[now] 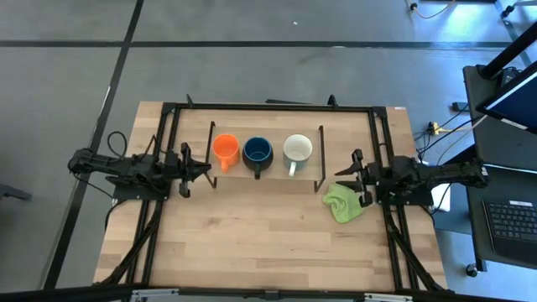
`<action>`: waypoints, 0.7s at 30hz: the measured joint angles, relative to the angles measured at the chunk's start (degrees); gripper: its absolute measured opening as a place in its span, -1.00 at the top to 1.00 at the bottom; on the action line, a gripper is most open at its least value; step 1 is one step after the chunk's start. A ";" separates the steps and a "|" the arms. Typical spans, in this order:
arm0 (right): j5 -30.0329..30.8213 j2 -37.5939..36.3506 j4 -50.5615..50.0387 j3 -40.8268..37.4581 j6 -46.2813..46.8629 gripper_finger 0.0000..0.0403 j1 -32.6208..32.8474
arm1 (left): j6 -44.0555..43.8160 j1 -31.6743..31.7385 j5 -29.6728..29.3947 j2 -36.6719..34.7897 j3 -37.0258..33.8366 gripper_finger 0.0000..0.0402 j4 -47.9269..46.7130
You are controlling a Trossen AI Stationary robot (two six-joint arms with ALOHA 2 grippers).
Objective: Stack small to large cups/mugs on shelf
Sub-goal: Return to Home Position
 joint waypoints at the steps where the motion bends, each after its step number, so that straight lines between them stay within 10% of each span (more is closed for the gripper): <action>1: 0.36 0.00 -1.16 0.00 -1.44 0.38 0.00 | 0.31 0.00 0.01 -0.02 0.00 0.87 -0.10; 21: 2.33 1.18 -7.15 0.00 -8.57 0.38 0.00 | 3.27 0.00 -0.09 0.09 0.00 0.87 -1.26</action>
